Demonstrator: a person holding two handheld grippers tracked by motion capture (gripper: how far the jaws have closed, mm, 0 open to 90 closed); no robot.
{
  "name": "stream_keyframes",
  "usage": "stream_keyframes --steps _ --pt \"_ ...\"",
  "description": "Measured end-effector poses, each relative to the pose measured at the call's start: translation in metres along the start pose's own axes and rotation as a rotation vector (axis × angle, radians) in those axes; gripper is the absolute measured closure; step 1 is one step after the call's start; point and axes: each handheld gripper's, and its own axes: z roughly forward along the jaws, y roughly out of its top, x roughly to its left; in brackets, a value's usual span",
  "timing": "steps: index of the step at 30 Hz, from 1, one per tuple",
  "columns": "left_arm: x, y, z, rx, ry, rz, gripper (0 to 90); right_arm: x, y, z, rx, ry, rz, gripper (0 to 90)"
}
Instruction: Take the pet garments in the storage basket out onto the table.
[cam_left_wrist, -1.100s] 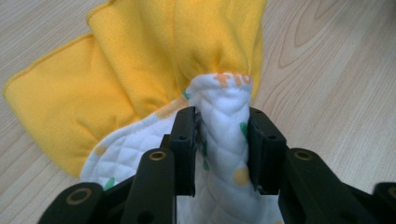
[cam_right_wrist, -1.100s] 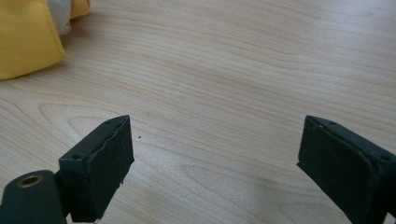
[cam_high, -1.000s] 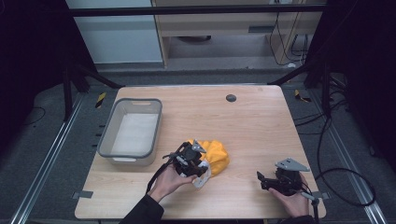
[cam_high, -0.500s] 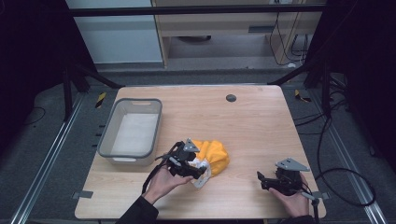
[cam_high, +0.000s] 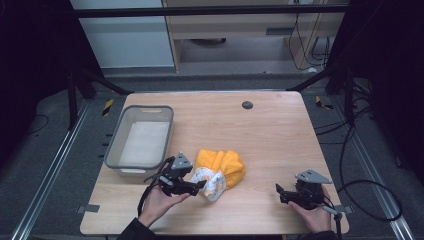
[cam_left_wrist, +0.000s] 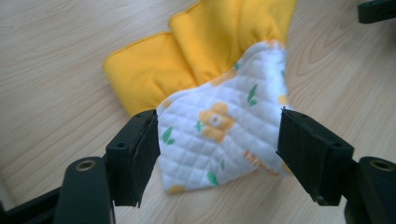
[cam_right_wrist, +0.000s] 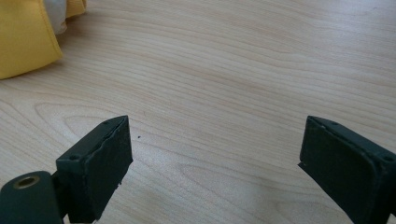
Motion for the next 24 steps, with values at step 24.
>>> stream_keyframes --steps 24 --pt "0.032 -0.097 -0.052 -0.073 0.150 -0.167 27.1 -0.002 -0.001 0.000 -0.011 -0.008 -0.011 7.2"
